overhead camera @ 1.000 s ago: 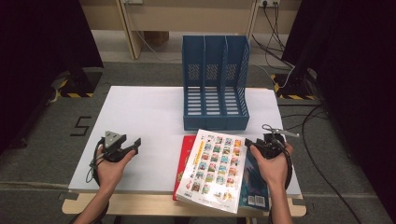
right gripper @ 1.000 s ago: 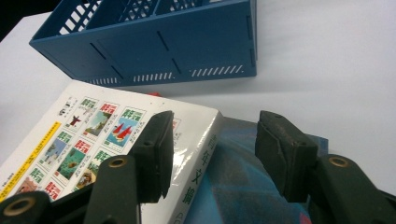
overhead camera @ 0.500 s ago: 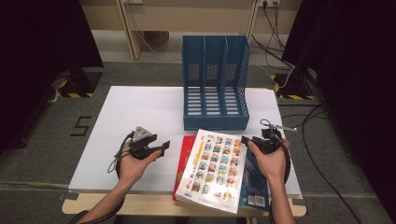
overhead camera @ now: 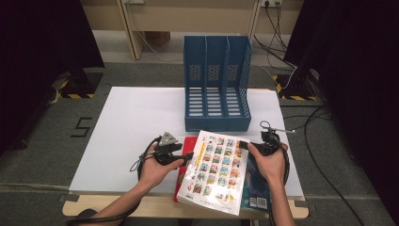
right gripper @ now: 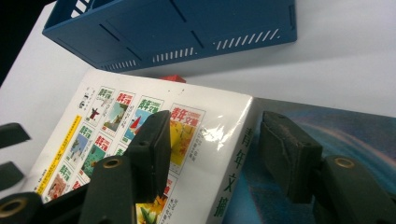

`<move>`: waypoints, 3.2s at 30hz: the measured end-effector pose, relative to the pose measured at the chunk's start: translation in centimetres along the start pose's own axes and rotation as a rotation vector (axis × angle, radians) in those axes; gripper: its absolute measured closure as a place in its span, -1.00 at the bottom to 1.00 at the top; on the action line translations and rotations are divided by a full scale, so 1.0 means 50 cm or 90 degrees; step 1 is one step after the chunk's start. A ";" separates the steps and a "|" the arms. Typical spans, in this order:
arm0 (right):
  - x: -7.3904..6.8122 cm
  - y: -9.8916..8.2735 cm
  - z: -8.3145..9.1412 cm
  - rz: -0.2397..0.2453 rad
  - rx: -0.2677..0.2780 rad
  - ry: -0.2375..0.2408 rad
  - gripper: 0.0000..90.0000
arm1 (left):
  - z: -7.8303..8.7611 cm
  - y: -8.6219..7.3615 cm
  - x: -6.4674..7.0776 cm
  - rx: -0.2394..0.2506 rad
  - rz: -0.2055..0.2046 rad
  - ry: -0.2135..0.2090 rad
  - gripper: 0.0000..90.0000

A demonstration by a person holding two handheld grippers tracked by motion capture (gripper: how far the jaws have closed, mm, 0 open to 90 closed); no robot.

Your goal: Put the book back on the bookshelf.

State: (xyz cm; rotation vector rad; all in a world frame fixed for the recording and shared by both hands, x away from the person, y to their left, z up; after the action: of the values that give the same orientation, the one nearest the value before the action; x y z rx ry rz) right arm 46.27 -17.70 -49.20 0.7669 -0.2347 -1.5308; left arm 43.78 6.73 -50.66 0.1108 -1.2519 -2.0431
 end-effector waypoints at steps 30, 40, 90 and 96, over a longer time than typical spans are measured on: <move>-0.053 0.010 0.004 0.023 -0.050 0.069 0.30 | -0.034 -0.010 0.022 -0.035 -0.005 -0.037 0.30; -0.077 -0.028 -0.027 0.000 -0.126 0.121 0.20 | -0.035 -0.010 0.024 -0.029 -0.015 -0.031 0.35; -0.226 0.183 0.144 0.061 0.199 0.078 0.66 | 0.053 0.036 -0.015 0.069 0.019 0.001 -0.06; -0.241 0.197 0.145 0.075 0.237 0.059 0.66 | 0.050 0.045 0.014 0.075 -0.004 -0.024 -0.08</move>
State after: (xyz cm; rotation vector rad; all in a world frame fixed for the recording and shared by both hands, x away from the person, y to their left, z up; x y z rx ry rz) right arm 49.07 -9.80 -34.23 1.0942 -0.4960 -1.3515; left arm 43.40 7.54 -47.34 0.1316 -1.3976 -1.9839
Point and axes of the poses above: each handheld gripper's, and its own axes: z roughly backward along the jaws, y roughly out of its top, x roughly to its right, the point moved 9 cm from there along -z, roughly forward along the jaws, and after that the axes turned 10 degrees about -y, right-handed, at the moved point
